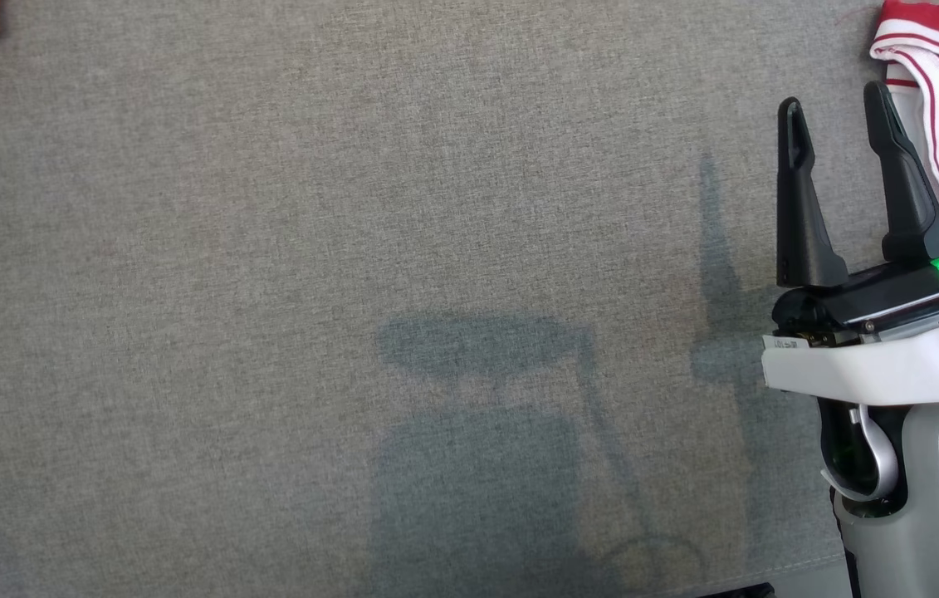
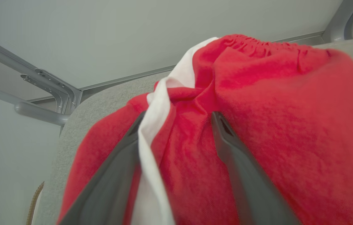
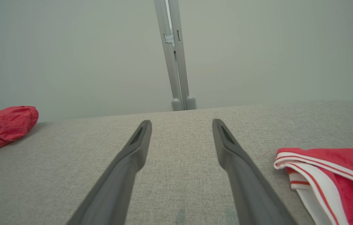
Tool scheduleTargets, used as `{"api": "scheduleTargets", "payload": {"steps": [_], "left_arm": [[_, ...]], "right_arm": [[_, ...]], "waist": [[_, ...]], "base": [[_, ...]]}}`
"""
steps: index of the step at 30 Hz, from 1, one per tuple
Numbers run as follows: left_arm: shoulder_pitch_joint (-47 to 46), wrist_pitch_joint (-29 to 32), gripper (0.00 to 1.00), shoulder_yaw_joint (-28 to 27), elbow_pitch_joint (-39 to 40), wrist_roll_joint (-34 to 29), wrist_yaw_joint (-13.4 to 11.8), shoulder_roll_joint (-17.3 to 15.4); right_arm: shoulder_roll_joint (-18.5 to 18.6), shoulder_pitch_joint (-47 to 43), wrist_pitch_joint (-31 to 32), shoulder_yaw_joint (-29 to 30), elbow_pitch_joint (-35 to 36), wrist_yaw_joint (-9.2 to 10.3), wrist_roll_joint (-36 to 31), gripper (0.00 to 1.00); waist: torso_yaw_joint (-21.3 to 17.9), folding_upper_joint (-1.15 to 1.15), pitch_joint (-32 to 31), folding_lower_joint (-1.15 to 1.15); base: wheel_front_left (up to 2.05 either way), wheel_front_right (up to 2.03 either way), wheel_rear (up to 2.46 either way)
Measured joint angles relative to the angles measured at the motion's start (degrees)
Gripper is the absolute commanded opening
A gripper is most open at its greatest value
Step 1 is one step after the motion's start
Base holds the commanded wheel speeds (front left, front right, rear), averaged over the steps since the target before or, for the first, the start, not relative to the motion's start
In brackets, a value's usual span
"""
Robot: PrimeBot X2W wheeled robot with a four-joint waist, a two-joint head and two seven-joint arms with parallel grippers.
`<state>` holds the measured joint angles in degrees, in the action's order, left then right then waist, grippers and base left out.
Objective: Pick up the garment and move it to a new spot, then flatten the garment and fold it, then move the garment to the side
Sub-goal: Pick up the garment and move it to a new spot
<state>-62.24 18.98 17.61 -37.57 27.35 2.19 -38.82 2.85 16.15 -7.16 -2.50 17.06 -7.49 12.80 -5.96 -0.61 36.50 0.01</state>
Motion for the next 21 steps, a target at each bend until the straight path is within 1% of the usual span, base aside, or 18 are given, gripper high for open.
{"api": "scheduleTargets", "payload": {"steps": [1, 3, 4, 5, 6, 11, 14, 17, 21], "left_arm": [[0.0, 0.0, 0.92, 0.2, 0.0, -0.2, -0.3, 0.0], [0.0, 0.2, 0.48, 0.4, -0.2, -0.2, -0.4, 0.0], [0.0, 0.2, 0.39, 0.4, -0.3, -0.2, -0.4, 0.0], [0.0, 0.2, 0.25, 0.6, -0.4, -0.3, -0.5, -0.1], [0.0, 0.4, 0.00, 1.0, -0.5, -0.8, -0.7, -0.3], [0.0, -0.7, 0.00, 1.9, -0.7, -2.4, -1.9, -0.6], [0.0, -2.0, 0.00, 2.3, -0.6, -2.6, -2.1, -0.6], [0.0, -3.0, 0.00, 2.8, -0.4, -2.7, -1.5, -0.4], [-0.1, -4.2, 0.00, 3.9, 0.3, -2.9, 0.0, -0.2]], "right_arm": [[0.0, 0.0, 0.0, 0.0, 0.0, 0.00, 0.0, 1.00], [0.0, 0.0, 0.0, -0.1, 0.1, 0.00, 0.0, 1.00], [0.0, 0.0, 0.0, -0.1, 0.3, 0.00, 0.0, 1.00], [0.0, 0.0, 0.0, -0.1, 0.3, 0.00, -0.1, 1.00], [0.0, 0.0, 0.0, -0.1, 0.3, 0.00, -0.1, 1.00], [0.0, 0.1, -0.1, -0.3, 0.2, 0.00, -0.2, 1.00], [0.0, 0.1, -0.3, -0.1, 0.0, 0.00, -0.3, 1.00], [0.0, 0.1, -0.4, 0.1, -0.4, 0.00, -0.5, 1.00], [0.0, 0.0, -0.5, 0.0, -1.2, 0.01, -0.5, 1.00]], "waist": [[-0.1, 0.00, 0.1, 0.00], [-0.2, 0.00, 0.1, 0.00], [-0.1, 0.00, 0.0, 0.00], [-0.1, 0.00, -0.1, 0.00], [-0.1, 0.00, -0.3, 0.00], [0.1, 0.00, -1.2, 0.00], [0.3, 0.00, -2.2, -0.01], [0.5, 0.00, -3.4, -0.01], [1.0, 0.00, -5.5, -0.01]], "base": [[0.00, 0.00, 0.00], [0.00, 0.00, 0.00], [0.00, 0.00, 0.00], [0.00, 0.00, 0.00], [0.00, 0.00, 0.00], [0.00, 0.00, 0.00], [0.00, 0.00, 0.00], [0.00, 0.00, 0.00], [0.00, 0.00, 0.00]]}}
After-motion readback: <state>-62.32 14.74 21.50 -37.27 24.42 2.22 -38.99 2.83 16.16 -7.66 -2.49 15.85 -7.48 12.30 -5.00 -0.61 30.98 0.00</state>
